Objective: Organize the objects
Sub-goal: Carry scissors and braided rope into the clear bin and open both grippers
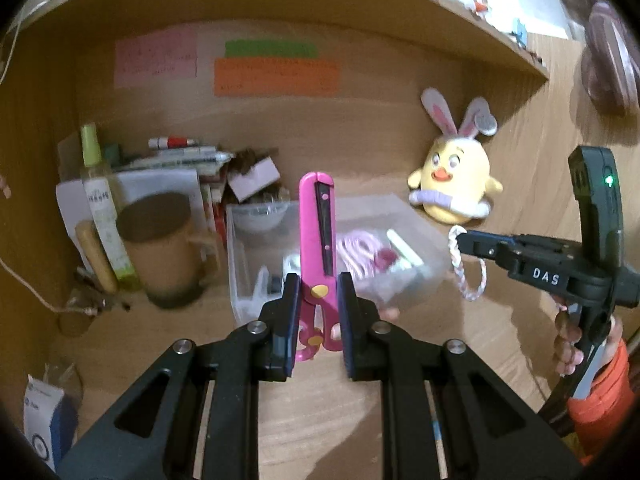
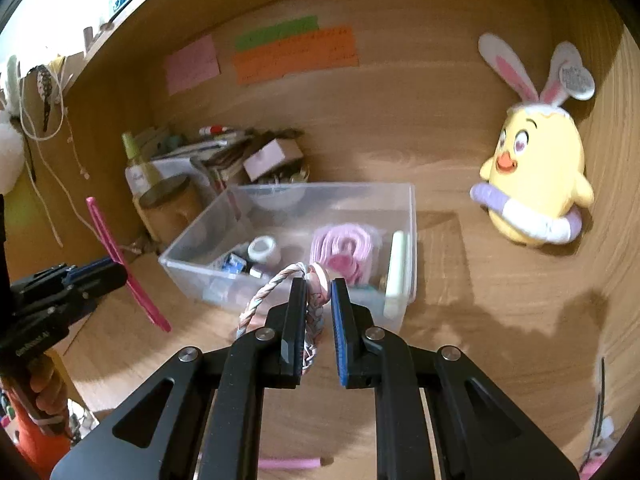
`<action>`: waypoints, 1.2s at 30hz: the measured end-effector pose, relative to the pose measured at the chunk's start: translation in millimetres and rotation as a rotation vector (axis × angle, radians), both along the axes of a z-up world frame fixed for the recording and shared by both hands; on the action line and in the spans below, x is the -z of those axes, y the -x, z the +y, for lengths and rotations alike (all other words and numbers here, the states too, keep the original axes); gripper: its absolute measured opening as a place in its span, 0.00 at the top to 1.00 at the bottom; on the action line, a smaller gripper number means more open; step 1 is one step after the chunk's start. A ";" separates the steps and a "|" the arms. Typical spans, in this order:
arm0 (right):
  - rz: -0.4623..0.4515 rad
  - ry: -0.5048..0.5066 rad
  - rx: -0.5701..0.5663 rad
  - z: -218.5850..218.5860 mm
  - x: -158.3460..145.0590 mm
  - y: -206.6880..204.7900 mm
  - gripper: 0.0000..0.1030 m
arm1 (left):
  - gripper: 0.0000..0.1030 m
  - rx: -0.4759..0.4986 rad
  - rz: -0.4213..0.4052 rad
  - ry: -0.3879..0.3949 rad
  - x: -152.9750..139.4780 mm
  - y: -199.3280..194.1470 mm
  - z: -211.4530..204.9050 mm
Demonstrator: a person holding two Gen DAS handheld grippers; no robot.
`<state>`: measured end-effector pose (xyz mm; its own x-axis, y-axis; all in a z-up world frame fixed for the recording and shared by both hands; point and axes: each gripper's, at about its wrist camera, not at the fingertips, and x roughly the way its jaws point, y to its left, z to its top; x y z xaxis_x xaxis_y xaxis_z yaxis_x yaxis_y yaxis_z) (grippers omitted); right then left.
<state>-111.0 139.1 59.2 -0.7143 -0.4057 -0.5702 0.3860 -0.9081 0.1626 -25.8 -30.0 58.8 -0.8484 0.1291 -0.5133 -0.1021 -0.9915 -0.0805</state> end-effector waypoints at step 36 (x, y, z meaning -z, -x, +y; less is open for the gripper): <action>-0.129 -0.183 -0.025 -68.9 52.0 98.7 0.72 | 0.80 -0.028 -0.166 -0.025 31.4 111.6 -22.8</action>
